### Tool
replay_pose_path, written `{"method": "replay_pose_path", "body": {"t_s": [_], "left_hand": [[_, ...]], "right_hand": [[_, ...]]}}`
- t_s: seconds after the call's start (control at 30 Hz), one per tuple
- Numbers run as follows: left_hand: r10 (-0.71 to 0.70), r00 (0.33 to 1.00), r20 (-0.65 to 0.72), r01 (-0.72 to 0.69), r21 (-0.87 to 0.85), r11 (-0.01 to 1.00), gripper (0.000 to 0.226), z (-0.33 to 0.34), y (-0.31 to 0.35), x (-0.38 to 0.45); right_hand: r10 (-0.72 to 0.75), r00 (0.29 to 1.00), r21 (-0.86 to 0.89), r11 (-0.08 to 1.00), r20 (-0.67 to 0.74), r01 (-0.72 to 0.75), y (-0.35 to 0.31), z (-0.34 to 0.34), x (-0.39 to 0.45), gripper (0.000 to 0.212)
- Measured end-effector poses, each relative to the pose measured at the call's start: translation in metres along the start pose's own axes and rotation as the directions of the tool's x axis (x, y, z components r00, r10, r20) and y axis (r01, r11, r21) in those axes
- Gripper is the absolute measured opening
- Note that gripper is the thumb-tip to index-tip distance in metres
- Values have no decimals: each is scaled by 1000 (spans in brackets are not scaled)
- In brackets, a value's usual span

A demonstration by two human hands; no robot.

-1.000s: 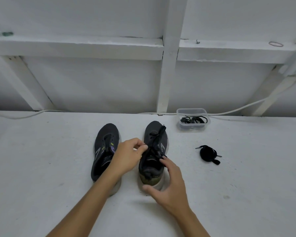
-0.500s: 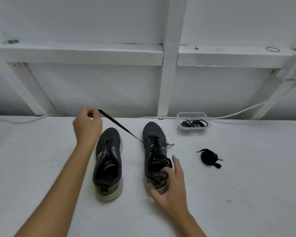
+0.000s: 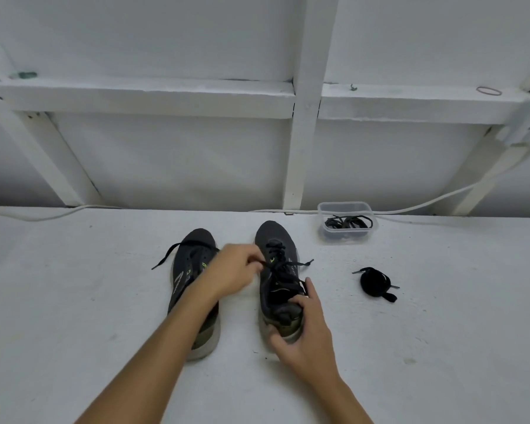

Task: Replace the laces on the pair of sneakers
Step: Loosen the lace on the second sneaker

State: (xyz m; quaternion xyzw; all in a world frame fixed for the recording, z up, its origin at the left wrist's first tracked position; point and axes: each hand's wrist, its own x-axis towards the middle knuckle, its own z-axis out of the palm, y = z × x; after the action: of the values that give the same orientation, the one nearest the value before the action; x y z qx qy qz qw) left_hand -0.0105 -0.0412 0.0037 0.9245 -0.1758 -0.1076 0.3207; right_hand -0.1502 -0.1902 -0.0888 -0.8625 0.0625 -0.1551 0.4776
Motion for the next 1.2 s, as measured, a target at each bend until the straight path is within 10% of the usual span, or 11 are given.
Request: {"method": "replay_pose_path", "body": {"t_s": [0.17,0.3,0.4,0.53,0.73,0.9,1.2], "left_hand": [[-252,852,-458,158,-234,959,4,-41,-14,8],[-23,898,-438,77,107,991,37,-15,-4,-10],[17,943,-333,-9,28,1000,8,9,0,-27],[11,999,-33,-13,-55,998,30,29,-2,-32],[12,998,-57,-24,-202,979,42,47,7,-27],[0,990,-144,-4,-32,999,39,46,16,-22],[32,969,-243,-62,-116,991,6,51,29,-4]], "right_hand": [[-16,1000,-1,1000,6,16,-3,0,0,57],[-48,999,82,995,-15,49,0,-9,-1,63],[-40,997,184,982,-61,51,4,-22,6,55],[-2,999,186,982,-39,9,1,-42,25,46],[-3,994,190,982,108,-17,-3,-44,25,51],[195,981,345,921,-3,-182,-2,-46,32,16],[169,977,70,981,128,-179,-6,-59,73,21]]}}
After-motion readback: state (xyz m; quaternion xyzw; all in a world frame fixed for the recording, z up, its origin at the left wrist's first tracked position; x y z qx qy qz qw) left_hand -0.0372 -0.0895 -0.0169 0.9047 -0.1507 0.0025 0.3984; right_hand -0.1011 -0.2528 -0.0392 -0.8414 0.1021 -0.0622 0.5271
